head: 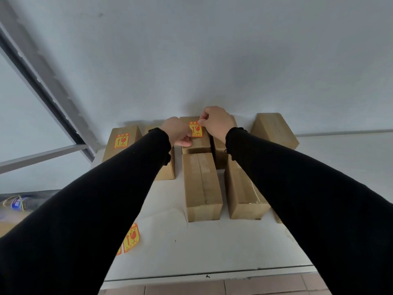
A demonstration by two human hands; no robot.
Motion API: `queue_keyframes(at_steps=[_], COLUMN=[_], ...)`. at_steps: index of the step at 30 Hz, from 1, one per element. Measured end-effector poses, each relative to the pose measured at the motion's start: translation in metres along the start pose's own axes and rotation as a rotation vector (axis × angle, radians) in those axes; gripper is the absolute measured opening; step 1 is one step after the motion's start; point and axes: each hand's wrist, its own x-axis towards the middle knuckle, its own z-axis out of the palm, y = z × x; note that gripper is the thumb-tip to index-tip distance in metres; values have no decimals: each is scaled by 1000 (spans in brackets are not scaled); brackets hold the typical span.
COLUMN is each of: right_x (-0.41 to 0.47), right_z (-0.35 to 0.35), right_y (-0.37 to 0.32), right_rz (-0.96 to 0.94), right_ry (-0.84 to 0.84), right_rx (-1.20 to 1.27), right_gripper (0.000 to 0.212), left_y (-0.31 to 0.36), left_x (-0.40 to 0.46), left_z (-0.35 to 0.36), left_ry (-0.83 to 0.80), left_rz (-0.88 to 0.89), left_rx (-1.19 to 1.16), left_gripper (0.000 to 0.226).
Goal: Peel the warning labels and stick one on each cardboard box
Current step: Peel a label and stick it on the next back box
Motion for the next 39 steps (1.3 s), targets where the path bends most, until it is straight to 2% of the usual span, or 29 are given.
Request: queue_keyframes(at_steps=[6,10,14,20,28,32,39], right_x=[1,1,1,3,7,10,2], right_z=[7,9,10,13,19,17,11], right_y=[-1,-2,-2,-3,-4,-6,-3], right_rz=[-13,-13,-24,-23,6,14,-38], right_ry=[21,32,43,45,47,57,40], right_rx=[-16,-23,-47,-99,-129,-150,-122], right_gripper=[12,13,13,11,6,5,10], left_y=[-5,-10,-13,-12,-18,-19,-19], left_x=[5,6,6,10,14,16,15], left_z=[0,-2,-1,2,2,4,6], left_ry=[6,-15,0,24,50,82,165], left_rz=[-17,84,111,32,157,204,263], left_rx=[-11,-56,-49,37,9,88,361], left_gripper=[15,18,20,18,6,2,15])
